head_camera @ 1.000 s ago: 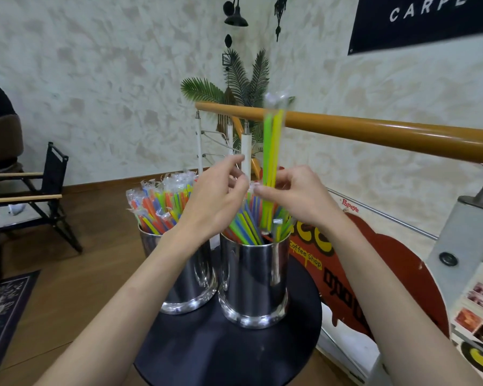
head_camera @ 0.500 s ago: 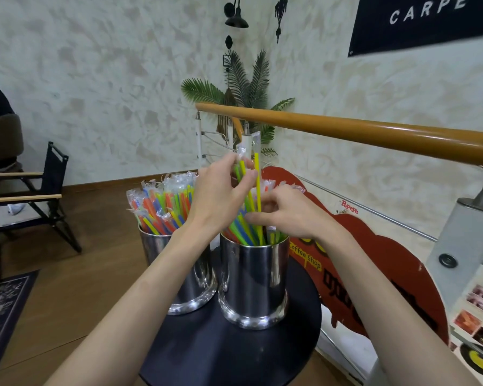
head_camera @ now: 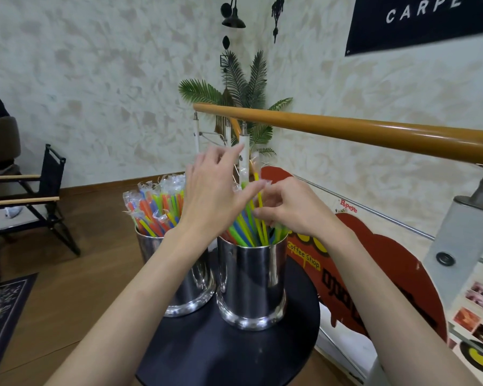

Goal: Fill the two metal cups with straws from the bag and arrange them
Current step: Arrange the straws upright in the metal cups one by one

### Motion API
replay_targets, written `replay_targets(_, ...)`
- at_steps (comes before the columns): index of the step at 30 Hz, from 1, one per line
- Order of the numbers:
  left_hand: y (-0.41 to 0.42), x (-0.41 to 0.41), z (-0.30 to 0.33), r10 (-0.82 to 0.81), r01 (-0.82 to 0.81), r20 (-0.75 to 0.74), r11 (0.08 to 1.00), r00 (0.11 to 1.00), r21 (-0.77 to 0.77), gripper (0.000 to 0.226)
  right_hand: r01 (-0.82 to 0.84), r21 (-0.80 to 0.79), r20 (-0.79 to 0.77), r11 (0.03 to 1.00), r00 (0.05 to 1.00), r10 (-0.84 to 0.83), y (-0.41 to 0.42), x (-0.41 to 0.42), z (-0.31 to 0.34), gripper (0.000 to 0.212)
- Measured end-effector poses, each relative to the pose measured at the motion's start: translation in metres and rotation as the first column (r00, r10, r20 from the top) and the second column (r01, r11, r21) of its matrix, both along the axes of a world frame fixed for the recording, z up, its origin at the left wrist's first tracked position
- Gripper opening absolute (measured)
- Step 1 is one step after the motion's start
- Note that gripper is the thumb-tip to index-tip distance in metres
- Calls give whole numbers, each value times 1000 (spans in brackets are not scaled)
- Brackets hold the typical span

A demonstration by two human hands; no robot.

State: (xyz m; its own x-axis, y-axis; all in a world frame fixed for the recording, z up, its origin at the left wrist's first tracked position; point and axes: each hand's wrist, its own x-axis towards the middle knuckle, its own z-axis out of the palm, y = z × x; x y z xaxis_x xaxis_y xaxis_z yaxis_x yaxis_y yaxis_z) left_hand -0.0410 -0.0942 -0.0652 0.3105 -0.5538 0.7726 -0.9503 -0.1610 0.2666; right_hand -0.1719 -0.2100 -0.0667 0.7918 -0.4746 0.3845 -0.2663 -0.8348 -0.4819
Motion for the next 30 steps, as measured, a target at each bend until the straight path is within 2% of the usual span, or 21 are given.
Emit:
replay_targets(2,4,0,4,78,-78,14,997,997,-15,65,8,0,-77,1000,997,-8,2,1,-1,27)
replay_targets(4,6,2,6,88,-85,-70,995,994,49,62,-6,27,-74,1000,997,7,3,1,0,23)
replay_targets(7,5,6,3,-24,77,-285,981,958,177,62,-30,85,32,996,999,27,3,0,0,14)
replay_targets(10,4,2,0,-160,251,-384,947,909,199,62,-43,97,44,994,998,39,5,2,-1,16)
replay_targets(12,3,-3,-3,-222,308,-344,926,913,219,60,-75,146,42,986,997,70,7,1,-2,20)
replay_targets(17,-6,-3,-14,-226,268,-181,927,957,262,34,-167,426,234,889,970,70,6,-13,10,18)
replay_targets(20,-7,4,-18,-143,167,-96,922,985,350,32,-208,437,329,875,942,59,-2,-23,17,20)
replay_targets(23,-5,5,-16,-139,149,-57,880,989,450,33,-209,406,389,890,921,39,-8,-35,23,22)
replay_targets(27,-5,5,-16,-185,162,-6,843,983,513,36,2,200,262,980,964,-55,-19,-46,24,32)
replay_targets(30,-3,8,-17,-170,123,57,873,984,473,44,90,155,-13,984,996,-89,-22,-54,25,36)
